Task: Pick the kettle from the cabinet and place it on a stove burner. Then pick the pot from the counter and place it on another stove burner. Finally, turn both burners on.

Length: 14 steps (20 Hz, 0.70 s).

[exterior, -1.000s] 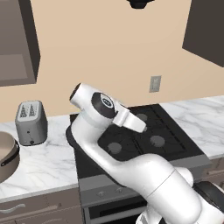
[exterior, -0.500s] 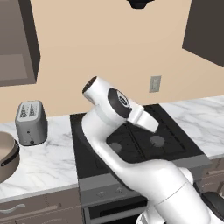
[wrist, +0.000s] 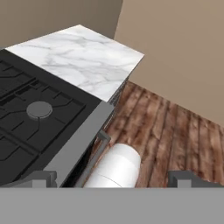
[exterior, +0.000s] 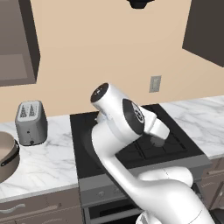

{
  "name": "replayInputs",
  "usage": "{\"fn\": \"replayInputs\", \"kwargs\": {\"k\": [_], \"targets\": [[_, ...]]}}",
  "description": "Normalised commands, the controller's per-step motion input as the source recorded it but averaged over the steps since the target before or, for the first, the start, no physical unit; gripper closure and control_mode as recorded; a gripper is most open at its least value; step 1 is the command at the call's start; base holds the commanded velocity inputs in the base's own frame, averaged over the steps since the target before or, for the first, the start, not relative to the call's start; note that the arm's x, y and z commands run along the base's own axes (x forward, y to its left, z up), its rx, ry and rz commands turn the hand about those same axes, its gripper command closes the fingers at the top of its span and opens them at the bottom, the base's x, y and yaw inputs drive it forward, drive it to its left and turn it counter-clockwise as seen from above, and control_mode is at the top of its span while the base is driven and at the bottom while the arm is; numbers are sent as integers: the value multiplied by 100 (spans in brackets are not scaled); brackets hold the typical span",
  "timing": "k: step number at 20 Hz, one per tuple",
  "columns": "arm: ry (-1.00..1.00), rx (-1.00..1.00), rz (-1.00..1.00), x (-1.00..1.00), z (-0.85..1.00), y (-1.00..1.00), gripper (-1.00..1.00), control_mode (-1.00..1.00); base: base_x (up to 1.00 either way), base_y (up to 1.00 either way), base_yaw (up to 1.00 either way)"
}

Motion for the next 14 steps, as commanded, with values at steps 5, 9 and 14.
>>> {"fn": "replayInputs", "kwargs": {"k": [5, 9, 14], "targets": [[-9, 5, 18, -3, -1, 0, -100, -100, 0, 0, 0], [-1, 0, 2, 0, 0, 0, -100, -100, 0, 0, 0], [0, 0, 0, 0, 0, 0, -100, -100, 0, 0, 0]]}}
